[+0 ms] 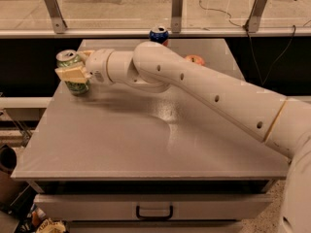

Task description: Knock green can over

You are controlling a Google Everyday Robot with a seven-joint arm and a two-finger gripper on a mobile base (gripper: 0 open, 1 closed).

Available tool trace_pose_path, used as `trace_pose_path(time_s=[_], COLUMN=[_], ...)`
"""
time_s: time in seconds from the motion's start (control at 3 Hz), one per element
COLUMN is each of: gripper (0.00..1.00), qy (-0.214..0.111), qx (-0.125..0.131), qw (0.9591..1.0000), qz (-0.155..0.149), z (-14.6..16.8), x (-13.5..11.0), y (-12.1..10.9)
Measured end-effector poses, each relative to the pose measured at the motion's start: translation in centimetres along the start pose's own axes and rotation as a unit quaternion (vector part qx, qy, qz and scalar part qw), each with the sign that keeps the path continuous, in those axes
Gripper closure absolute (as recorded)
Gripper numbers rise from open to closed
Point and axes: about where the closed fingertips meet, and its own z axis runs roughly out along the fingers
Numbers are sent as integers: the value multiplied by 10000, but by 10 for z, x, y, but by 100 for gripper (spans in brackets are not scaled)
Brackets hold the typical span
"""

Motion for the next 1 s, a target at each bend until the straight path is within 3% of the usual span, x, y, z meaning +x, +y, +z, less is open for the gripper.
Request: trace_pose_path(time_s=[0.67, 1.0], gripper=[100, 100], qy=[298, 893], qx=[59, 14], qw=[9995, 9960], qz=[-5, -67], z=[-7, -16], x=[0, -7], y=[-5, -4])
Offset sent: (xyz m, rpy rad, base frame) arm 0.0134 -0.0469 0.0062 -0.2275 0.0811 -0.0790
